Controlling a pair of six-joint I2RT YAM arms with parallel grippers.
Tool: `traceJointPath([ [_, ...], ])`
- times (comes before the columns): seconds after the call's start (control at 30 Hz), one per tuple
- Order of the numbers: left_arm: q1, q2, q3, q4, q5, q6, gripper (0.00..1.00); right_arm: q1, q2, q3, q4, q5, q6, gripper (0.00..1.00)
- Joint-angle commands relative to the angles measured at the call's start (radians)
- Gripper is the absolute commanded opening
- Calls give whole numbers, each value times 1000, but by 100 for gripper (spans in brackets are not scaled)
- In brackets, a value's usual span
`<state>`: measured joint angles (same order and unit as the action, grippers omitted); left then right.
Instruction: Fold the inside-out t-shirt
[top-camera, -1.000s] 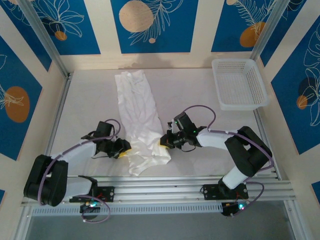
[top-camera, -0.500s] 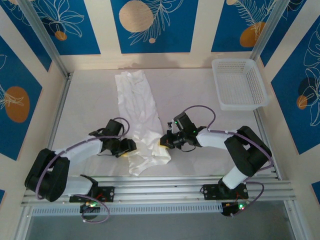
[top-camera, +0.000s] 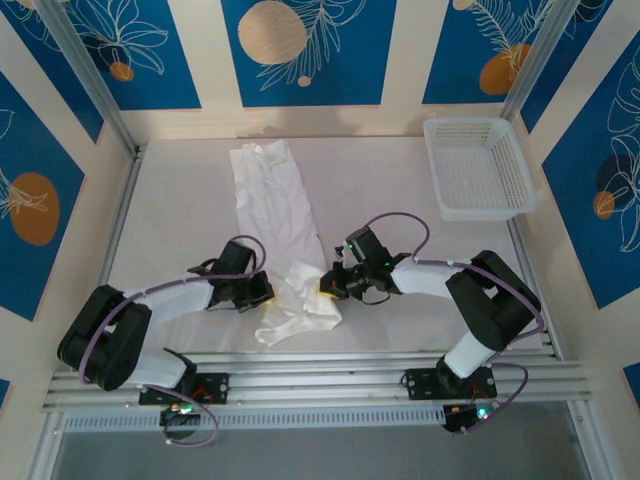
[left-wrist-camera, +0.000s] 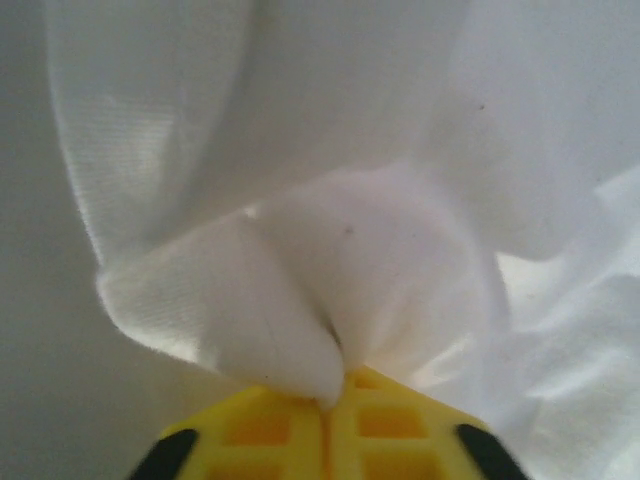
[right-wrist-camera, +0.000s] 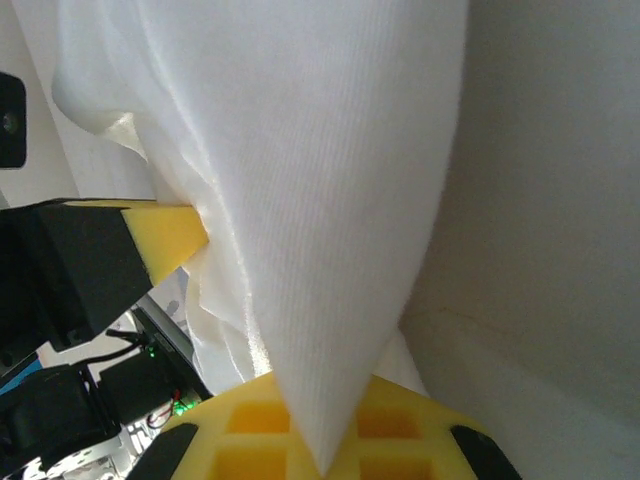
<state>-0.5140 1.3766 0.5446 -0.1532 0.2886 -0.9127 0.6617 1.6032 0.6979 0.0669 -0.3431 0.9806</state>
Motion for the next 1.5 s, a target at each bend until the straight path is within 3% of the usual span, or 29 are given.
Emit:
traceJointPath([
  [0.0,-9,-54,-18,-52,-51,-13,0,10,-11,-27,-13,18,34,0],
  [0.17,-10,-199,-69,-165,-75,-9,0,23,-147,-162,28,90,89,0],
  [0.37,-69,-476,-103,-304,-86,-111,0,104,-368,-207,-116,155,104,0],
  [0.47,-73,-605,-52,-383,-157,-144,0,99,-445,-170,-190,186,95,0],
  [0.53,-71,-604,32,-436,-219,-110,0,80,-457,-78,-252,213,48,0],
  [0.73,2,-336,299,-443,-300,72,0,-27,-305,182,-258,199,-68,0],
  [0.93,184,-113,422,-252,-307,166,0,-96,-47,480,-283,179,-208,0],
  [1.03,271,13,486,-182,-250,194,0,-125,79,599,-292,164,-234,0],
  [1.17,297,208,642,-164,-176,275,0,-154,214,730,-314,173,-262,0],
  [1.3,308,363,747,-98,-127,267,0,-182,317,829,-313,164,-273,0],
  [1.47,333,509,862,-102,-157,262,0,-223,473,973,-337,145,-298,0],
])
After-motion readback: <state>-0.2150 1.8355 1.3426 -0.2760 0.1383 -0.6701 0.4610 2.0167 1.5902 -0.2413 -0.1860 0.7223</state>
